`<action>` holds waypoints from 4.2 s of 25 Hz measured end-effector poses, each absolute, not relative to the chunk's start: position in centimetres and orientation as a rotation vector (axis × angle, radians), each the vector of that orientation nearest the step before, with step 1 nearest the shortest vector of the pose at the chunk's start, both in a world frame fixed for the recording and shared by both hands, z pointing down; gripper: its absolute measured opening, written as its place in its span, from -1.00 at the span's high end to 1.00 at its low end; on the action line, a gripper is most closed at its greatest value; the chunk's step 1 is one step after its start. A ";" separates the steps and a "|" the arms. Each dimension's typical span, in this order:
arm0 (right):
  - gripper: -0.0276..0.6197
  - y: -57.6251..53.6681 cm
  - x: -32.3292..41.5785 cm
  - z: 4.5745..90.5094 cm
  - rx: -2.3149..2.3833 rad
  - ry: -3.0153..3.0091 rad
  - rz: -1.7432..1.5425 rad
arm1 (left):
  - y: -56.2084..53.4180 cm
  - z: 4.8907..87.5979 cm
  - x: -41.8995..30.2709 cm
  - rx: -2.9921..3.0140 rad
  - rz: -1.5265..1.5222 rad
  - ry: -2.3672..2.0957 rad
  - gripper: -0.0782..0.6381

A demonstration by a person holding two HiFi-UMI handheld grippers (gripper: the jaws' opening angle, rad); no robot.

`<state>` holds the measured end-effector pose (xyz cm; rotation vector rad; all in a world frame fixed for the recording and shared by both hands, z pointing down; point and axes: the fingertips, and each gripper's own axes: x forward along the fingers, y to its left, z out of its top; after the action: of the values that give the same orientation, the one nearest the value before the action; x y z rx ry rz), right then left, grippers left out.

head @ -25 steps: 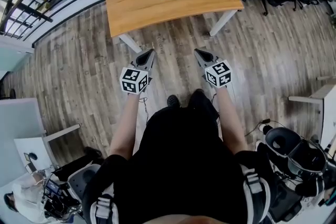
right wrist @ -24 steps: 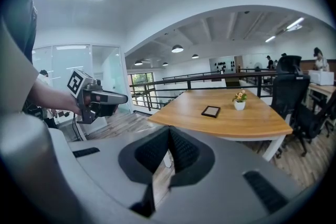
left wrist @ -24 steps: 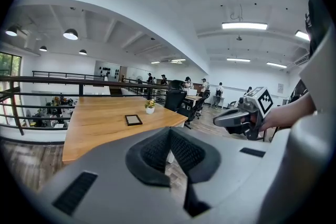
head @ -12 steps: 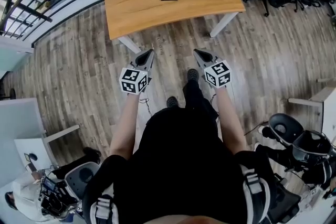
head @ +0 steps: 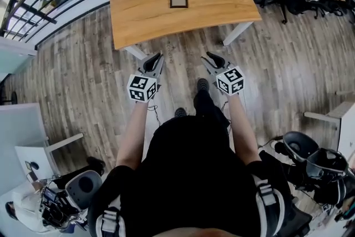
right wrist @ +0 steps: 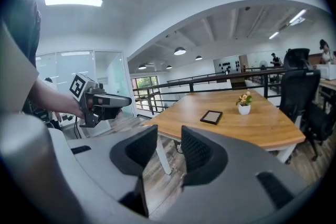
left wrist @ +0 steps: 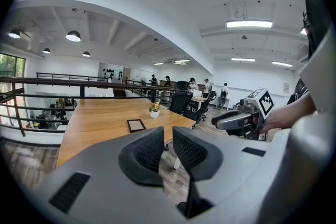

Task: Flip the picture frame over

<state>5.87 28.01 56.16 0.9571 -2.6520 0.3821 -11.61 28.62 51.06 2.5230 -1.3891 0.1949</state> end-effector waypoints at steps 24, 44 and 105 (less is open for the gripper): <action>-0.45 16.6 8.3 55.6 0.857 -2.733 0.367 | 19.8 51.7 -8.9 2.389 0.206 -1.537 0.02; -0.43 9.3 11.1 57.5 0.647 -2.762 0.410 | 16.1 53.2 -5.6 2.210 0.166 -1.708 0.02; -0.32 -12.9 3.2 62.6 0.993 -2.542 0.556 | -10.9 59.7 -15.0 2.248 0.261 -1.398 0.02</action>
<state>3.18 -12.87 62.62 0.9934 -2.5422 0.5560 -15.02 -10.94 59.75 2.2484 -1.3980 0.2612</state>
